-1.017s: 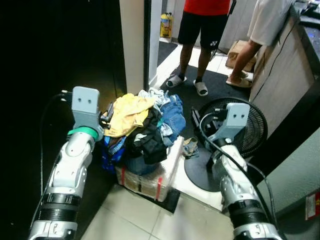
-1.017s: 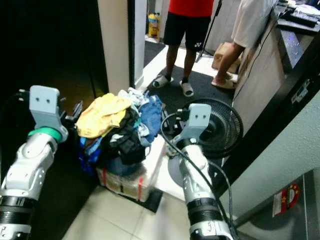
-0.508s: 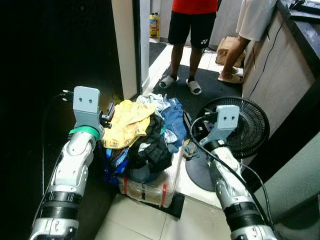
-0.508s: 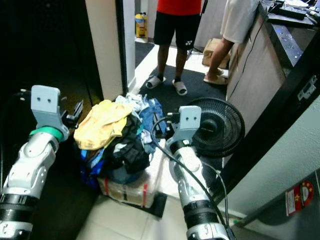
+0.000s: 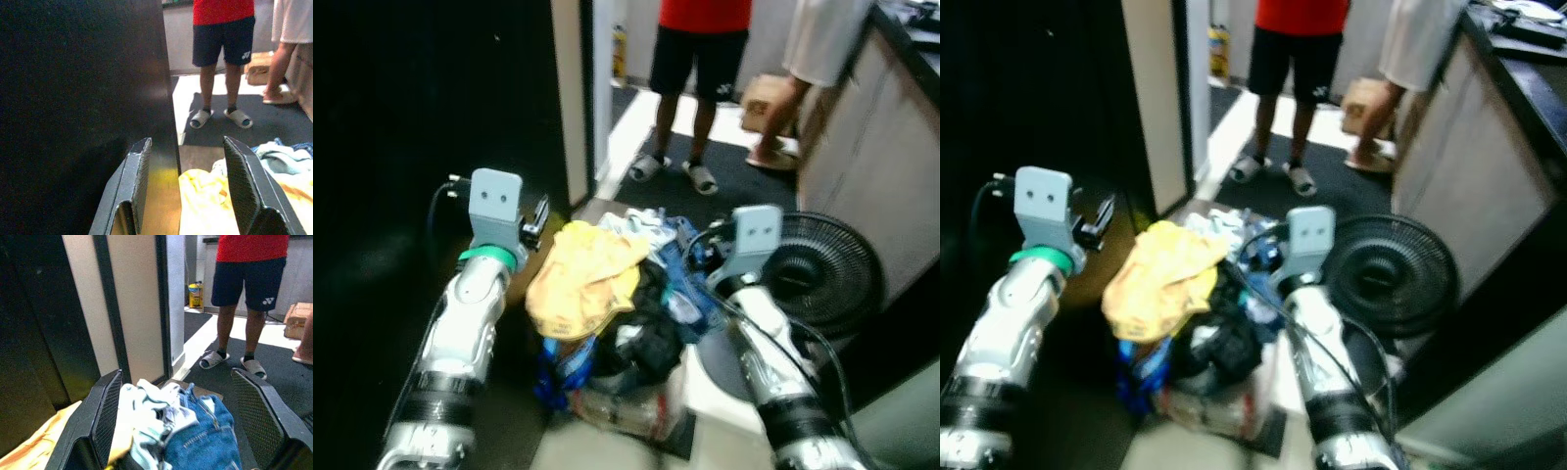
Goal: Clothes washing
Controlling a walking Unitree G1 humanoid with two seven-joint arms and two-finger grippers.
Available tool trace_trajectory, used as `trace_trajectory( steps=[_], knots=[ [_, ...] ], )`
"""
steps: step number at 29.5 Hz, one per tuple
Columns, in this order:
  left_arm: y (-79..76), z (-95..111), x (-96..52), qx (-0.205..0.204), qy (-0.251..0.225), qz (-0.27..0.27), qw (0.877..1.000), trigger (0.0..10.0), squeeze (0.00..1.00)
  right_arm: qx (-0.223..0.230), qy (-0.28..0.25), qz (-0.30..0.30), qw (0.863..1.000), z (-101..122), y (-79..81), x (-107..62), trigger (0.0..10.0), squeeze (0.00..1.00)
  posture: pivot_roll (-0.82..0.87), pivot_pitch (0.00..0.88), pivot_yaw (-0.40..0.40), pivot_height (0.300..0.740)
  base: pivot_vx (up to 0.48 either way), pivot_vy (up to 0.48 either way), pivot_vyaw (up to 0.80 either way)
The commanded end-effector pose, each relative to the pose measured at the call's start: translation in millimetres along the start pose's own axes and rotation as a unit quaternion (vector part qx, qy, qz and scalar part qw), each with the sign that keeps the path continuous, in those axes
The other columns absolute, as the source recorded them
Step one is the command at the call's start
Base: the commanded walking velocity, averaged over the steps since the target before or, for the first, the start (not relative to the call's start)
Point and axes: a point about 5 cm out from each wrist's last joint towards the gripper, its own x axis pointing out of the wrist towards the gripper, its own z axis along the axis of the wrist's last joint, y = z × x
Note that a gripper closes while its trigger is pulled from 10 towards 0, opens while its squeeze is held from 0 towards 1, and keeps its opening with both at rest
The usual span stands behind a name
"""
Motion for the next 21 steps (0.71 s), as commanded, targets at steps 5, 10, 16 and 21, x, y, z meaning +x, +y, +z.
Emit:
trace_trajectory(
  steps=[5, 10, 16, 21],
  knots=[
    [20.1, -2, -1.2, -0.005, 0.007, 0.034, 0.999, 10.0, 0.0, 0.014, 0.001, 0.005, 1.0, -3, 2.4, -2.1, 10.0, 0.0, 0.07, 0.021, 0.017, 0.74, 0.0, 0.0, 0.0],
    [18.7, -3, -0.7, -0.009, 0.008, 0.029, 1.0, 10.0, 0.0, 0.012, 0.004, -0.001, 1.0, -4, -2.2, -2.0, 10.0, 0.0, 0.06, 0.02, 0.02, 0.74, 0.0, 0.0, 0.0],
    [13.8, -6, 0.3, -0.034, 0.015, 0.0, 0.999, 10.0, 0.0, 0.005, 0.008, -0.005, 1.0, -6, -5.7, -2.5, 10.0, 0.0, 0.06, 0.021, 0.019, 0.74, 0.0, 0.0, 0.0],
    [2.5, -18, -1.2, -0.046, 0.036, -0.049, 0.997, 10.0, 0.0, 0.005, 0.025, -0.011, 1.0, -15, -9.8, -5.7, 10.0, 0.0, 0.06, 0.024, 0.017, 0.74, 0.0, 0.0, 0.0]
  ],
)
